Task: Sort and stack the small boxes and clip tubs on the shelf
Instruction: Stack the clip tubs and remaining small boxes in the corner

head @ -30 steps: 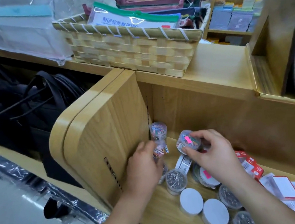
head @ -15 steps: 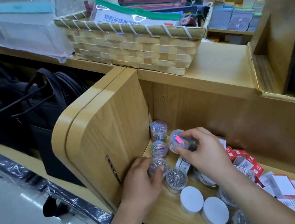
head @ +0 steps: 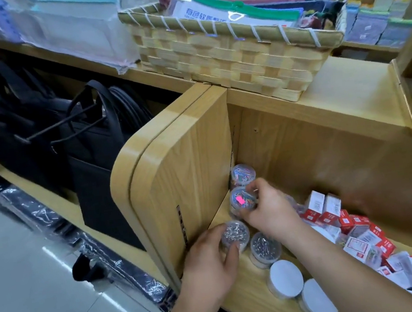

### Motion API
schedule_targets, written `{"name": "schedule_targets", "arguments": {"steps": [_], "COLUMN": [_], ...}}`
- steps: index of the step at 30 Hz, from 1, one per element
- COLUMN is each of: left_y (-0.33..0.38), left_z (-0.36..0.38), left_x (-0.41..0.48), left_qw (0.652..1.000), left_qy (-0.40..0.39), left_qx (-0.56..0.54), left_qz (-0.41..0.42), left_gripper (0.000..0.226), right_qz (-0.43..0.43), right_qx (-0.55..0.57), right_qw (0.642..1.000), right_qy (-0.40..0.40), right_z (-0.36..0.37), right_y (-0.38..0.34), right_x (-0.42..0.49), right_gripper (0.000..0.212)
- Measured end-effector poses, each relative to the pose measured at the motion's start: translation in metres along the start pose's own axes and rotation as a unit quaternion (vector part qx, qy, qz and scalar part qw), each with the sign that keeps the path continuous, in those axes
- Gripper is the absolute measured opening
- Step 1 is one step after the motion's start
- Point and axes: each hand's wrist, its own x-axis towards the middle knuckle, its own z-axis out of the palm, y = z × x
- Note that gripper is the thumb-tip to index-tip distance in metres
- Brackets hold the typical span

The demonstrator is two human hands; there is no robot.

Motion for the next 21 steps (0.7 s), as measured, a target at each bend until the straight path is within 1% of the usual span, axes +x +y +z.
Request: {"name": "schedule_targets", "arguments": {"steps": [3, 6, 9, 10, 12, 15, 18, 20, 21], "left_y": [-0.005, -0.005, -0.005, -0.006, -0.005, 0.003, 0.02, 0.033, 0.04], "left_z": [-0.002, -0.005, -0.008, -0.008, -0.009, -0.012, -0.01, -0.003, 0.001], "left_x": [-0.005, -0.006, -0.004, -0.004, -0.003, -0.002, 0.006, 0.019, 0.027], "left_qw": [1.0, 1.0, 1.0, 1.0, 1.0, 0.999, 0.99, 0.983, 0.98], "left_qy": [0.0, 0.006, 0.009, 0.003, -0.005, 0.01, 0.007, -0.017, -0.042], "left_qx": [-0.013, -0.013, -0.013, -0.014, -0.011, 0.016, 0.063, 0.076, 0.073], "left_qz": [-0.002, -0.003, 0.005, 0.004, 0.008, 0.048, 0.126, 0.167, 0.179], "left_gripper": [0.043, 0.036, 0.03, 0.03, 0.03, 0.028, 0.02, 0.018, 0.02], "right_qz": [0.016, 0.029, 0.005, -0.008, -0.034, -0.053, -0.047, -0.049, -0.054], "right_qx": [0.031, 0.087, 0.102, 0.085, 0.047, -0.017, -0.12, -0.168, -0.18], "right_qw": [0.999, 0.996, 0.995, 0.996, 0.998, 0.996, 0.99, 0.984, 0.982], "right_qy": [0.005, 0.013, 0.009, 0.011, 0.028, 0.074, 0.055, 0.027, 0.013], "right_z": [0.002, 0.007, 0.002, -0.003, -0.019, -0.058, -0.088, -0.089, -0.085], "right_y": [-0.008, -0.012, -0.011, -0.01, -0.002, 0.017, 0.038, 0.05, 0.054], "right_x": [0.005, 0.008, 0.005, 0.004, 0.002, 0.003, 0.001, 0.0, -0.001], "right_gripper": [0.048, 0.051, 0.049, 0.045, 0.03, 0.015, 0.017, 0.019, 0.018]}}
